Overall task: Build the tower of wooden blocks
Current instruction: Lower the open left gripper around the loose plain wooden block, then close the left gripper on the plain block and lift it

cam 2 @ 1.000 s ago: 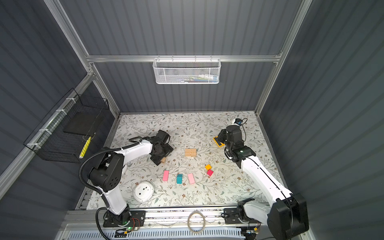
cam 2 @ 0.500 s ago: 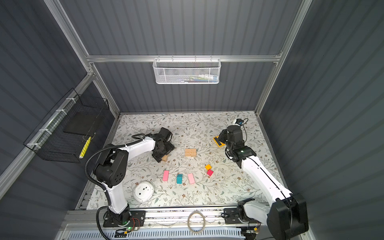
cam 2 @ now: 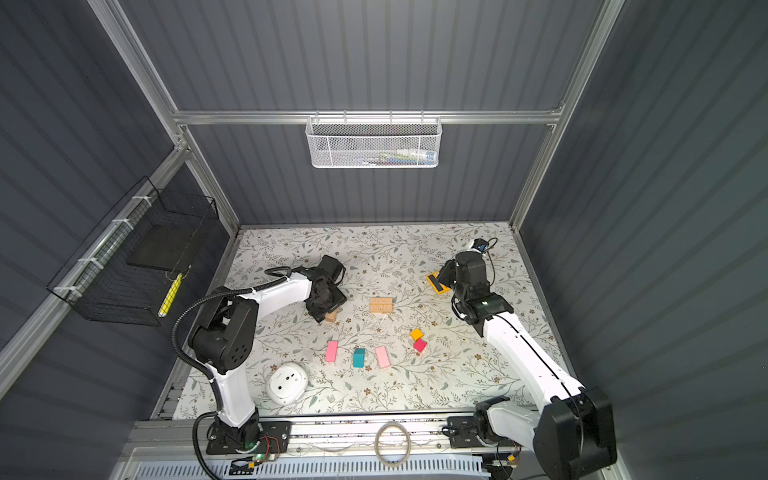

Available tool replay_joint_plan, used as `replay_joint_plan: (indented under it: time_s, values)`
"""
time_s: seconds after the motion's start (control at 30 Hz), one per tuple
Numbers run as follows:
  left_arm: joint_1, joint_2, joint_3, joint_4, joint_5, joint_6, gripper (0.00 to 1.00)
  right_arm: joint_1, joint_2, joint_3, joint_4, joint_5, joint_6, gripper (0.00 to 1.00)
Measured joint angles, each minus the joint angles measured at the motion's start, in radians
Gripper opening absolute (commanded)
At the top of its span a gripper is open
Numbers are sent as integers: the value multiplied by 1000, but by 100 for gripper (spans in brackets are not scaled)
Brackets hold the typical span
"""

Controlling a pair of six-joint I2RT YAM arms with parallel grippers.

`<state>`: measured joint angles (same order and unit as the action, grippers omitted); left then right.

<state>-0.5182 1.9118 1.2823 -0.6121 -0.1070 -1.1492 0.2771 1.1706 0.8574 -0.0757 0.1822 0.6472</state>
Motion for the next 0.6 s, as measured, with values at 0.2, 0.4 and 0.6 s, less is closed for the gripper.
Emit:
replay_joint_plan:
  time_s: [0.2, 0.4, 0.6]
  values:
    - [0, 0, 1, -14, -10, 69, 69, 0, -1, -3, 0, -4, 0, 25]
    - [0, 0, 29, -50, -22, 169, 66, -2, -1, -3, 0, -13, 3, 25]
    - [0, 3, 64, -70, -19, 269, 67, -2, -1, -3, 0, -21, 6, 24]
